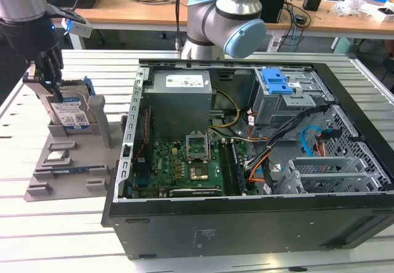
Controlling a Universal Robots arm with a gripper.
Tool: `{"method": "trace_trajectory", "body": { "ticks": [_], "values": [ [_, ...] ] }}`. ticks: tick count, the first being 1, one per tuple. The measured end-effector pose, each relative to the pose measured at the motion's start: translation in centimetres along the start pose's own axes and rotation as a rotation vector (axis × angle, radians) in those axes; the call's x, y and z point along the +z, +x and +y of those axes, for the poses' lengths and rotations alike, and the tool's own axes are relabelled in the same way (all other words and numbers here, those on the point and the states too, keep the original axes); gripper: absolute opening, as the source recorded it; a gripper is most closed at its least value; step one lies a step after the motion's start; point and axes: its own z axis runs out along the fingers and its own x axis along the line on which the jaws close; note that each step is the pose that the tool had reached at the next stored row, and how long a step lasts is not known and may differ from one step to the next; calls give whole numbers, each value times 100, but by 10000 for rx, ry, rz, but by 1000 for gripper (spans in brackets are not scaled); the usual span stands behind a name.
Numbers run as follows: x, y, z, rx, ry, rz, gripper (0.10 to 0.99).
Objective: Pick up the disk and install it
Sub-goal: 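Pick up the disk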
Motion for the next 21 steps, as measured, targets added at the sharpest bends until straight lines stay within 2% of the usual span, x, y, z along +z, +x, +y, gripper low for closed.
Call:
{"method": "trace_trajectory", "body": {
  "ticks": [15,21],
  "values": [
    [6,0,-1,0,2,0,365],
    [-69,-5,2,-1,1,0,365]
  ]
}}
